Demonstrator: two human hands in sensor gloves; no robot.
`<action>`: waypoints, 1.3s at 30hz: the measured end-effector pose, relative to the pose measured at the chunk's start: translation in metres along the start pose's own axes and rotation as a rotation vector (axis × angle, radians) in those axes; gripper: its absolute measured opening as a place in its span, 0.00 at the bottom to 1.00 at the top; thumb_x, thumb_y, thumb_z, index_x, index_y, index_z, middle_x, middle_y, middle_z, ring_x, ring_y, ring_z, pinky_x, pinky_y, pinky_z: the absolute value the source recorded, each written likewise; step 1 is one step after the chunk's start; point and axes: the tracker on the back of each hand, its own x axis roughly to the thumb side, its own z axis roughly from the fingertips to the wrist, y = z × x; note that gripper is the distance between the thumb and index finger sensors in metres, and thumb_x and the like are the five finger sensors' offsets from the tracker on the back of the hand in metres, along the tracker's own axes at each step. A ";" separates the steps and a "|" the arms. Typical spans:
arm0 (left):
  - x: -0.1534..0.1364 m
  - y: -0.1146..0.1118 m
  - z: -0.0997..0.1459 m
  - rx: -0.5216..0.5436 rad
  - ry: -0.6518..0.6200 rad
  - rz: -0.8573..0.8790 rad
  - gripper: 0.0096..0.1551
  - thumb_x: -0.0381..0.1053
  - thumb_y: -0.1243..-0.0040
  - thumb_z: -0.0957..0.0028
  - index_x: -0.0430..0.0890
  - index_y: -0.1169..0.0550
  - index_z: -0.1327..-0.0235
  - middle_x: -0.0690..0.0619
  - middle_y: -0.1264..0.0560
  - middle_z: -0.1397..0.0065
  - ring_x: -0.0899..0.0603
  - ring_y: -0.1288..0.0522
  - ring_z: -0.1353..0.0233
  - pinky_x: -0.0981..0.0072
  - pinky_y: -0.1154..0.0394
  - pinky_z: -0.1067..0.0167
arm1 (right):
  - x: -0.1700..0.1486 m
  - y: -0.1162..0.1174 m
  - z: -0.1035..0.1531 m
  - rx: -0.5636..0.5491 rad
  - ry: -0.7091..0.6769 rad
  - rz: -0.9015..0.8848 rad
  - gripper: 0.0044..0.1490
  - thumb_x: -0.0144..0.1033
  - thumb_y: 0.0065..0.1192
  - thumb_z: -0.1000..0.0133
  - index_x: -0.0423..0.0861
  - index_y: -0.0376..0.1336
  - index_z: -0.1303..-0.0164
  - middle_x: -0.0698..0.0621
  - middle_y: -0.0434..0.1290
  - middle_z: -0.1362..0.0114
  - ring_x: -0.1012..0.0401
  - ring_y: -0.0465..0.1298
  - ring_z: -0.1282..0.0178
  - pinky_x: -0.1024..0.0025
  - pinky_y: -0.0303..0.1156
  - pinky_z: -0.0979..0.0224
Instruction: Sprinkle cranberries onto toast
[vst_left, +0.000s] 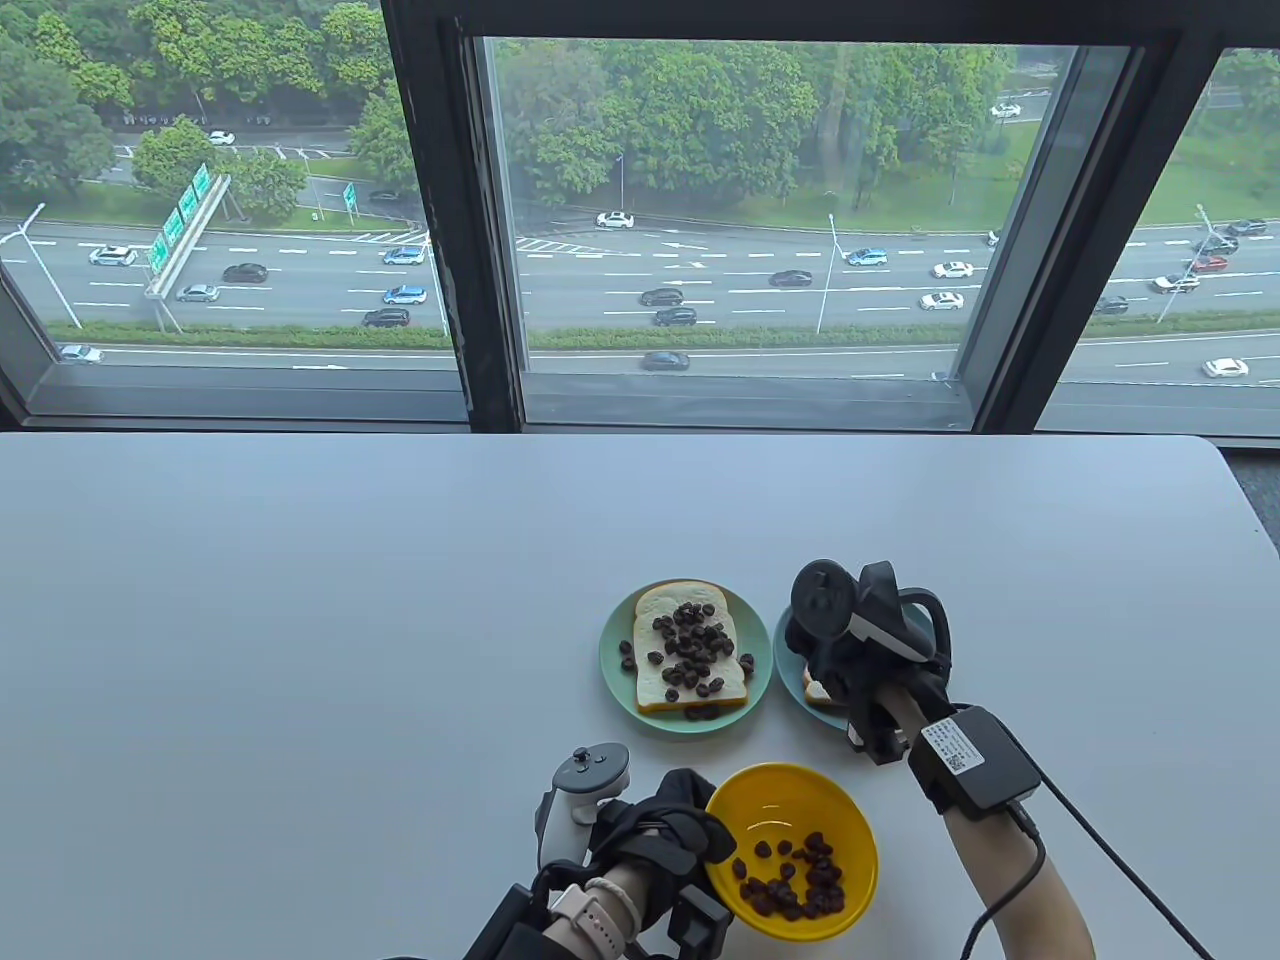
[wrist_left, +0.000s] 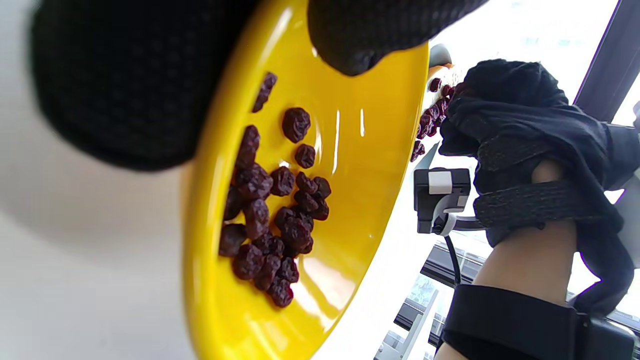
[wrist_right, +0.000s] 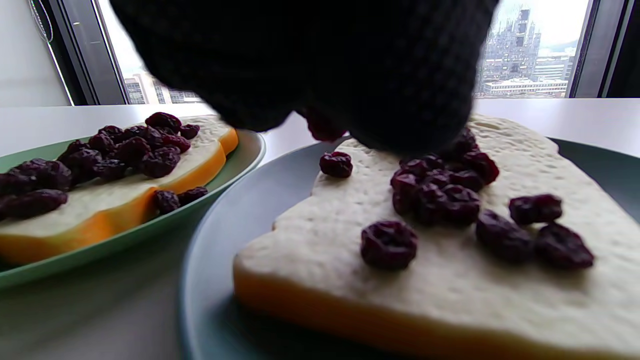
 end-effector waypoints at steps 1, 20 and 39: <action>0.000 0.000 0.000 0.000 0.000 0.000 0.30 0.39 0.40 0.55 0.50 0.40 0.42 0.38 0.36 0.46 0.34 0.30 0.59 0.55 0.14 0.74 | -0.003 0.003 -0.002 0.003 0.013 0.001 0.23 0.36 0.71 0.65 0.63 0.67 0.60 0.54 0.73 0.46 0.60 0.81 0.57 0.90 0.87 0.65; -0.001 0.000 -0.001 -0.005 0.015 -0.001 0.30 0.39 0.40 0.54 0.50 0.40 0.42 0.37 0.36 0.46 0.34 0.31 0.58 0.55 0.14 0.74 | -0.005 0.005 0.004 0.034 0.094 0.077 0.29 0.39 0.64 0.59 0.56 0.63 0.45 0.47 0.69 0.39 0.58 0.79 0.52 0.86 0.85 0.61; 0.002 0.000 0.000 0.015 -0.019 0.003 0.30 0.39 0.40 0.54 0.50 0.40 0.42 0.38 0.36 0.46 0.34 0.31 0.58 0.55 0.13 0.73 | 0.041 -0.015 0.151 0.255 -0.489 -0.245 0.46 0.49 0.62 0.57 0.55 0.48 0.29 0.40 0.57 0.28 0.46 0.71 0.35 0.71 0.81 0.42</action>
